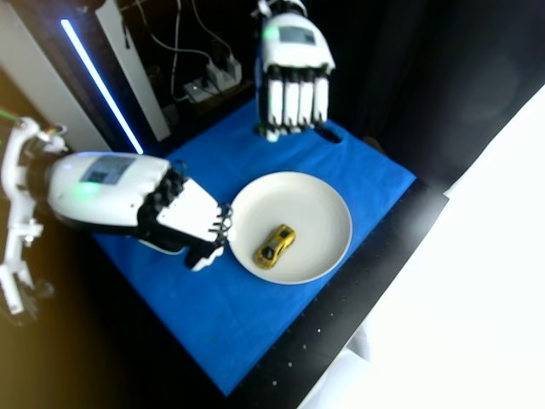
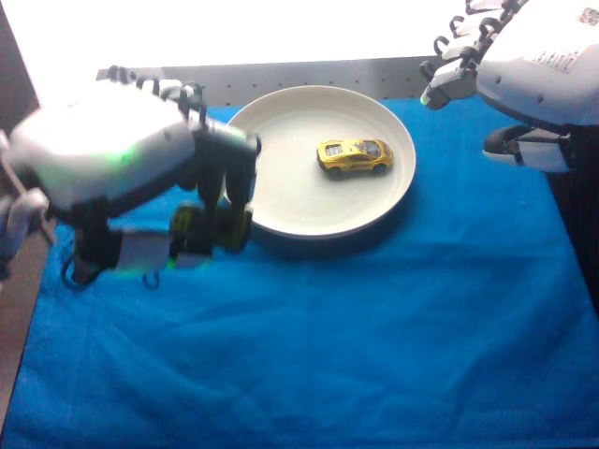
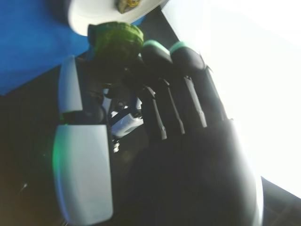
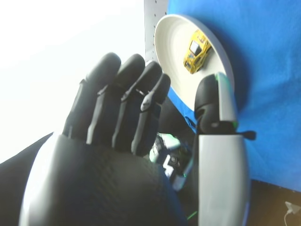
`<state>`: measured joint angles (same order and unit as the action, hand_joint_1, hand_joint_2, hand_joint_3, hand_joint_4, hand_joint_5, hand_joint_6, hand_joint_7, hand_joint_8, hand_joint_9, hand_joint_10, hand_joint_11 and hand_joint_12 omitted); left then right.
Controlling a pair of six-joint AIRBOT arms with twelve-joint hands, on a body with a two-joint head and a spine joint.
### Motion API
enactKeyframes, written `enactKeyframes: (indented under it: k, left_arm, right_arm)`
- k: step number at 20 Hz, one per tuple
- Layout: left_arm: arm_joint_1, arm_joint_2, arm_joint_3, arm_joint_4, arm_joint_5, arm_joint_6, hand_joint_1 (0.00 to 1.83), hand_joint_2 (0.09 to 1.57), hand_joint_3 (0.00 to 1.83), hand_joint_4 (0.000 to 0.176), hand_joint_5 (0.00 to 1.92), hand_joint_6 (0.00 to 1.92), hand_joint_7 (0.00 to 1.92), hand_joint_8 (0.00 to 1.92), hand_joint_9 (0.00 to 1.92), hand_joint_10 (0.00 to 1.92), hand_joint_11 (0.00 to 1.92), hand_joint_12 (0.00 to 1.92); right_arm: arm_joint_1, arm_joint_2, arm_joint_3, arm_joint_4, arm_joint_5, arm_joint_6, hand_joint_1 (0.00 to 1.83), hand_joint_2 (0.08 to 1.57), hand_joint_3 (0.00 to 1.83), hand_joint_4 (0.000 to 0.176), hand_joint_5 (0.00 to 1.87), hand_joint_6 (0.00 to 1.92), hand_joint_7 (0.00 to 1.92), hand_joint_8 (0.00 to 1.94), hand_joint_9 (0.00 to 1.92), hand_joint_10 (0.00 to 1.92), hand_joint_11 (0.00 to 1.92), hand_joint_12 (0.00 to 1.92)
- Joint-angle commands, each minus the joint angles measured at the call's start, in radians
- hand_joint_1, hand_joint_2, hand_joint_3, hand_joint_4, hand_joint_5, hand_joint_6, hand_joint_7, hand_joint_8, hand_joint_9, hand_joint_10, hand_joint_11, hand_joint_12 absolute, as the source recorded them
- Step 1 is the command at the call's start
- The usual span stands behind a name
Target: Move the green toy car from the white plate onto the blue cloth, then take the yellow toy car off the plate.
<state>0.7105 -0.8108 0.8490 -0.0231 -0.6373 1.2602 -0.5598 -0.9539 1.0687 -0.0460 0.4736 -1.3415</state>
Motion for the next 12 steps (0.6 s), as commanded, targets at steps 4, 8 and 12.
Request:
enactKeyframes:
  k: [4,8,12]
  left_arm:
    - [0.096,0.035,-0.059,0.003,-0.173,-0.046,1.21,1.20,0.00,0.000,0.73,1.30,0.90,1.21,0.71,1.14,0.46,1.40]
    - [0.175,0.032,-0.077,0.002,-0.139,-0.076,1.16,1.23,0.00,0.000,0.73,1.29,0.83,1.35,0.66,1.25,0.49,1.58]
    - [0.247,-0.013,-0.064,-0.043,-0.078,-0.083,1.13,1.26,0.00,0.011,0.69,1.36,0.73,1.46,0.45,1.40,0.29,1.73]
  right_arm:
    - [0.011,-0.001,0.003,0.012,0.112,-0.007,1.19,1.00,0.00,0.000,0.82,0.04,0.80,0.37,0.60,1.05,0.44,1.65]
    - [0.011,-0.004,0.008,0.015,0.107,-0.007,1.19,1.01,0.00,0.000,0.83,0.02,0.79,0.35,0.53,1.08,0.34,1.71]
    - [0.012,-0.006,0.008,0.017,0.105,-0.007,1.18,1.03,0.00,0.000,0.80,0.00,0.79,0.29,0.55,1.07,0.39,1.69]
